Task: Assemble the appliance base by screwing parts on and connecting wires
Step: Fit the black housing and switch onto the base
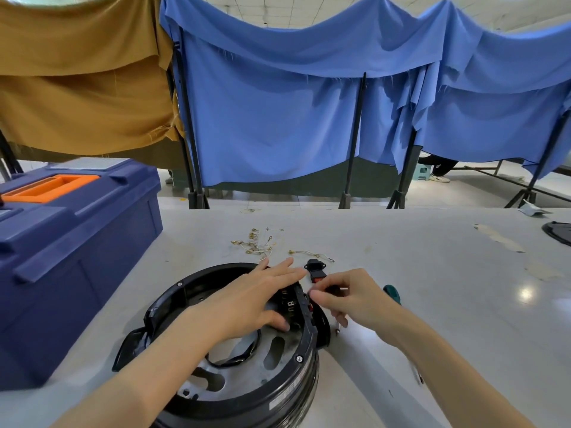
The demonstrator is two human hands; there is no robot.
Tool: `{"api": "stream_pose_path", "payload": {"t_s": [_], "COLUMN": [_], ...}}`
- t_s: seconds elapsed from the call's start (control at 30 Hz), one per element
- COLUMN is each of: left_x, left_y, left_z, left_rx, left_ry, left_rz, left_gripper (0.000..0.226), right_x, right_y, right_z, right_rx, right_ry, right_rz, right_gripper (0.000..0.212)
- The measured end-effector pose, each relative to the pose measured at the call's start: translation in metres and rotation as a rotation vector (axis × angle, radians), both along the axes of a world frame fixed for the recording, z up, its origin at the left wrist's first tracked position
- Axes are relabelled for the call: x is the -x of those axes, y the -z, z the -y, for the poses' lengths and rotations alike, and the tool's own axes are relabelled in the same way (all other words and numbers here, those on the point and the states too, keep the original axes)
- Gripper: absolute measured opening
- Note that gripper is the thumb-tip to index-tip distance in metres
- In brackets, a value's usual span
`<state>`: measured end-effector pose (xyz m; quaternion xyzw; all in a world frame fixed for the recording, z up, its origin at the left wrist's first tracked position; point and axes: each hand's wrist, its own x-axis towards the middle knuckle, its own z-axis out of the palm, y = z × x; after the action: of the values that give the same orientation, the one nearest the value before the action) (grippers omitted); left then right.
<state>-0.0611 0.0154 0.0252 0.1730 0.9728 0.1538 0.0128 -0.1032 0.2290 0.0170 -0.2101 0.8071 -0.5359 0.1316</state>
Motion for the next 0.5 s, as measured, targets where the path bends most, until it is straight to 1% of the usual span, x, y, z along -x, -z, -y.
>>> {"api": "stream_pose_path", "payload": {"t_s": [0.03,0.1,0.17,0.2,0.27,0.33,0.4,0.5], "left_x": [-0.002,-0.006,-0.011,-0.014,-0.019,-0.02,-0.02,-0.019], "left_y": [-0.002,-0.006,-0.009,-0.01,-0.014,-0.017,-0.02,-0.018], "left_z": [0.001,0.003,0.001,-0.001,-0.006,-0.009,-0.012,-0.018], "left_rx": [-0.023,-0.092,-0.173,-0.212,-0.277,-0.35,-0.388,-0.356], "left_ry": [-0.009,-0.035,-0.097,-0.132,-0.174,-0.178,-0.186,-0.209], "left_rz": [0.004,-0.042,-0.124,-0.163,-0.2,-0.168,-0.119,-0.104], "left_gripper": [0.093,0.092,0.082,0.074,0.06,0.05,0.048,0.052], "right_x": [0.001,0.002,0.0,-0.001,-0.004,-0.006,-0.008,-0.009], "right_y": [-0.006,-0.018,-0.029,-0.033,-0.036,-0.034,-0.032,-0.031], "right_z": [-0.004,-0.012,-0.018,-0.02,-0.018,-0.013,-0.008,-0.005], "right_rx": [-0.033,-0.043,0.001,0.026,0.067,0.043,-0.04,-0.089], "right_ry": [-0.017,-0.044,-0.09,-0.114,-0.129,-0.096,-0.074,-0.113], "right_rz": [-0.02,-0.059,-0.085,-0.084,-0.052,-0.038,-0.084,-0.098], "right_gripper": [0.01,0.029,0.046,0.049,0.043,0.035,0.034,0.029]}}
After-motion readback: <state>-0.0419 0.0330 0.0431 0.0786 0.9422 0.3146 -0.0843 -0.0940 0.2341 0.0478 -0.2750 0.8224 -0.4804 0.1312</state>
